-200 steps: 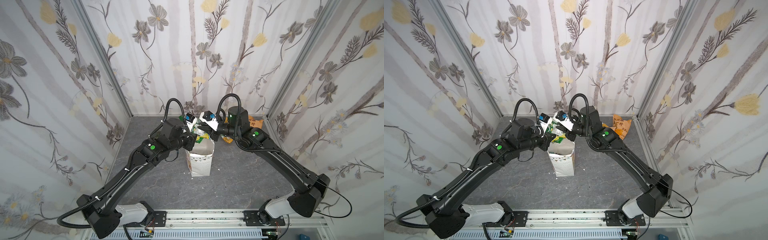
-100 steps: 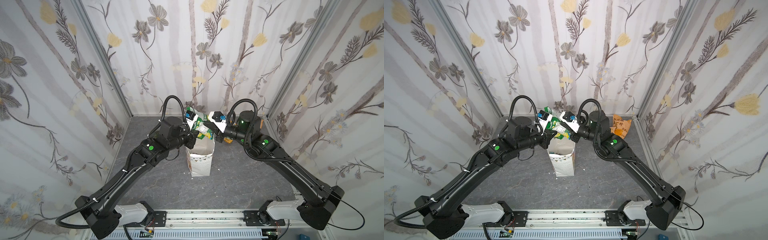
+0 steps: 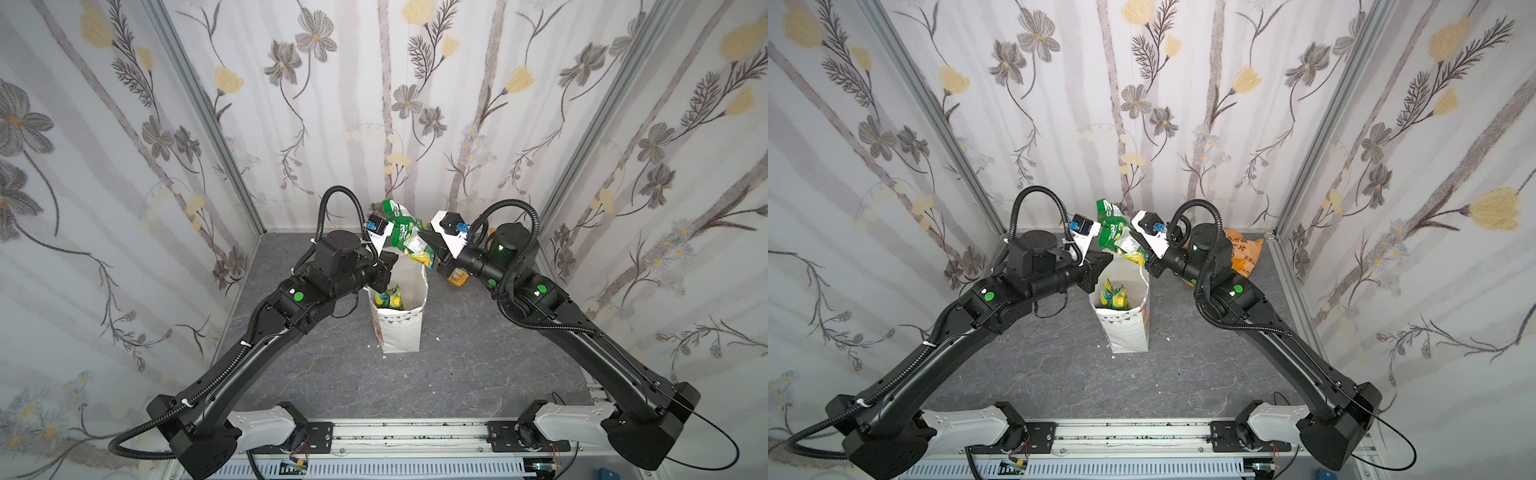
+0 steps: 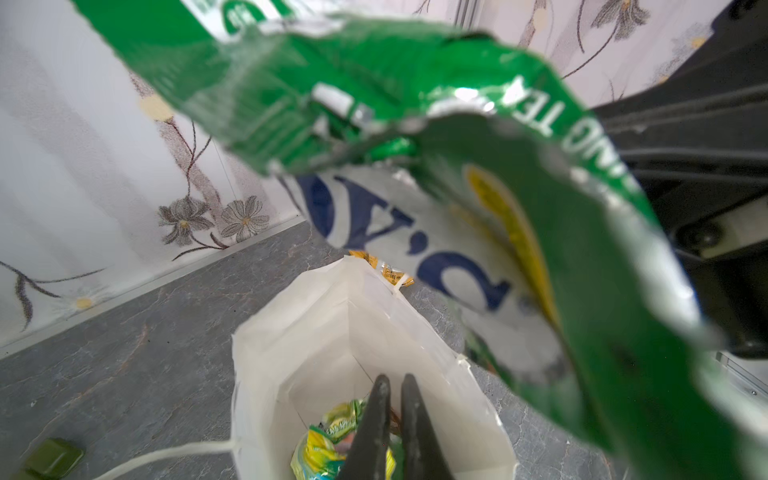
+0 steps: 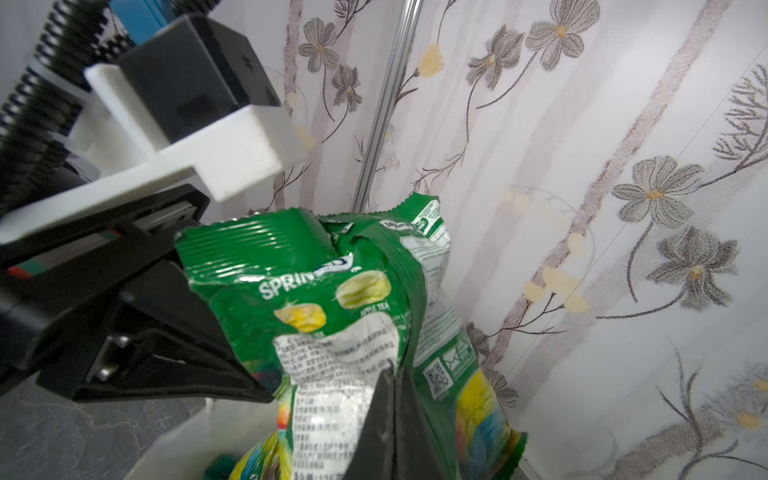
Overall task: Take the snacks out of the paper bag
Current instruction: Place the snack at the top-right of the table.
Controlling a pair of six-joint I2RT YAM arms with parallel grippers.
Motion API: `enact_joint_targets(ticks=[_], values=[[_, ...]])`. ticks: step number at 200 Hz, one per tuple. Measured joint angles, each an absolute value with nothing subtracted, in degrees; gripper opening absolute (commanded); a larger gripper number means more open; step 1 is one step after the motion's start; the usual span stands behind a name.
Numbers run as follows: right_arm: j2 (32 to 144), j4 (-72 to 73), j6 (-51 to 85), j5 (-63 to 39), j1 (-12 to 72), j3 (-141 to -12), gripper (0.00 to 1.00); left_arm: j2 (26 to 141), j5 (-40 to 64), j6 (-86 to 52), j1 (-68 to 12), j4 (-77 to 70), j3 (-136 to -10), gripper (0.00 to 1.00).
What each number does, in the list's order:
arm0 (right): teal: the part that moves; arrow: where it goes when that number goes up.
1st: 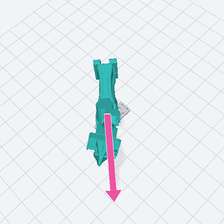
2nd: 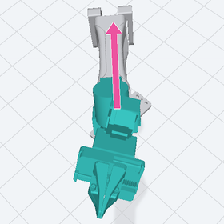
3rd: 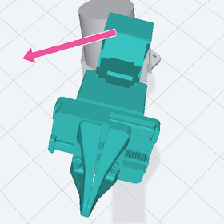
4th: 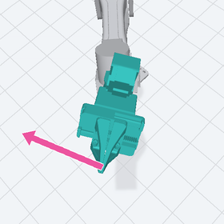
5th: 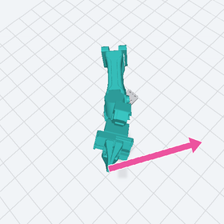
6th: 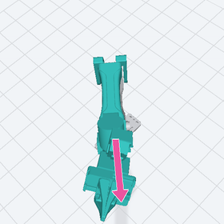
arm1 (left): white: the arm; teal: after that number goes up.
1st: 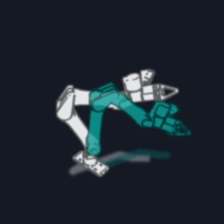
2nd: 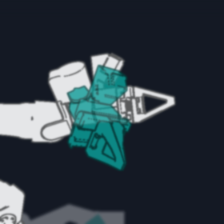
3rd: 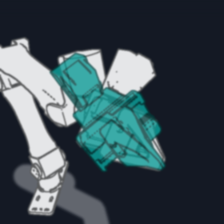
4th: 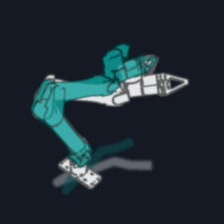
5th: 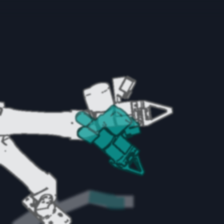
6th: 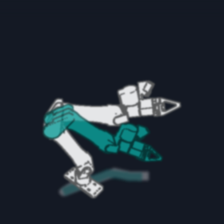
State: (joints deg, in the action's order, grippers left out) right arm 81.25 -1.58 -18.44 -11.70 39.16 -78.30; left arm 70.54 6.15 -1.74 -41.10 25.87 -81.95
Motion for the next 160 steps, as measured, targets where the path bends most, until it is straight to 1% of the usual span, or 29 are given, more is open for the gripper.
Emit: enact_joint_targets(ticks=[64,98,125,142,160], values=[[78.56,2.48,-16.29,-5.67,38.92,-77.32,0.00,70.37,6.04,-2.13,-41.10,25.54,-81.95,0.00],[77.89,3.25,-13.69,-1.83,37.45,-77.32,0.00,69.89,6.96,-3.03,-41.15,25.06,-82.02,0.05],[77.69,3.09,-9.26,-0.38,33.58,-77.58,0.00,69.69,10.52,-3.46,-41.15,24.12,-82.28,0.10],[77.76,2.28,-5.32,0.36,29.91,-78.22,0.00,69.73,12.60,-4.12,-41.36,24.18,-83.07,0.11],[78.00,1.78,-1.17,0.40,26.04,-78.32,0.00,69.67,13.93,-4.34,-41.76,23.51,-84.27,0.15]])
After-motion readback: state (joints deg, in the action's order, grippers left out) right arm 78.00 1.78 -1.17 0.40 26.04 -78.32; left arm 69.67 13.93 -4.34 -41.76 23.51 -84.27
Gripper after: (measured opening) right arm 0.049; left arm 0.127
